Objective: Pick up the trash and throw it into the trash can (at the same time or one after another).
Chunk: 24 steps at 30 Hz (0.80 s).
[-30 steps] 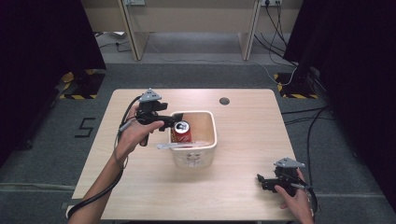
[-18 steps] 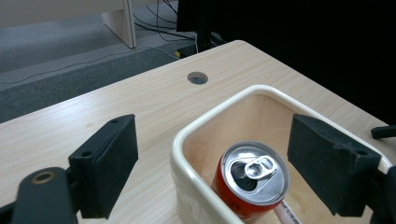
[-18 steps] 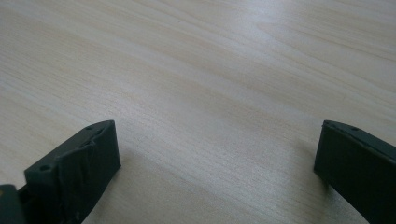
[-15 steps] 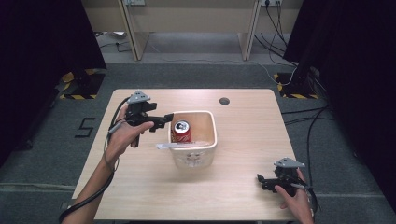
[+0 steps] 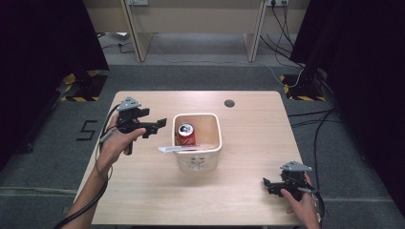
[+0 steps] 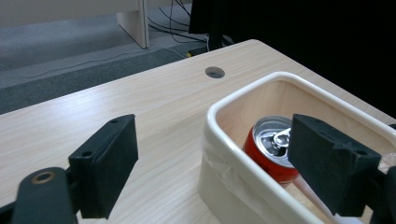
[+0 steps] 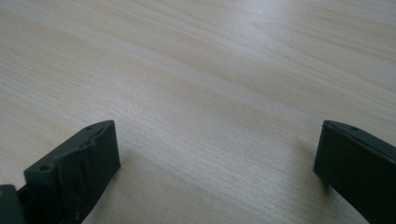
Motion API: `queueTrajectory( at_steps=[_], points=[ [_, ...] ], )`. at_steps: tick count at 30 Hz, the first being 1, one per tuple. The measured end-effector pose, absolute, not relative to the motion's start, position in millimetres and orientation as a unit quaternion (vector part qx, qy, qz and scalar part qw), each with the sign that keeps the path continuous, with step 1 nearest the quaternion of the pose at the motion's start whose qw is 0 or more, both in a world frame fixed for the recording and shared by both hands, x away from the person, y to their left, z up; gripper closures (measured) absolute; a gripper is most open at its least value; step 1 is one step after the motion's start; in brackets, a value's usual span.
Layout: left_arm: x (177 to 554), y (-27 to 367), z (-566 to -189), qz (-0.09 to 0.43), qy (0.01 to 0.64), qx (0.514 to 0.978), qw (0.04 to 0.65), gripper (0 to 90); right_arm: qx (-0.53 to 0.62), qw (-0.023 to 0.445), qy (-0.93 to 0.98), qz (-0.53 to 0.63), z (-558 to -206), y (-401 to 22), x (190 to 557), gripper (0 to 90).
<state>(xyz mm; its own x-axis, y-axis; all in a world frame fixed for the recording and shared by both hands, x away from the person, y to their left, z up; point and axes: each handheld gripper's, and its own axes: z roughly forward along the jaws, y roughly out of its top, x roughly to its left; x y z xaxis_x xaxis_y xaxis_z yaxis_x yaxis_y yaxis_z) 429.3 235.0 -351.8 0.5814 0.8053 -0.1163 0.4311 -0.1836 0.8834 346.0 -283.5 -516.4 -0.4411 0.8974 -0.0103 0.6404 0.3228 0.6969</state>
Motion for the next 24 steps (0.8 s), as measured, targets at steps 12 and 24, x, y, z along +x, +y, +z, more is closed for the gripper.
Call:
queueTrajectory(
  at_steps=[12, 24],
  points=[
    [416.5, 250.6, -362.2, 0.201, 0.423, 0.739, 0.485, 15.6, 0.49, 0.202, 0.787, 0.317, -516.3, -283.7, 345.8, 0.2],
    [407.7, 258.9, -378.4, 0.208, 0.431, 0.735, 0.48, 15.6, 0.488, 0.203, 0.788, 0.317, -516.3, -284.0, 345.8, 0.2]
  ],
)
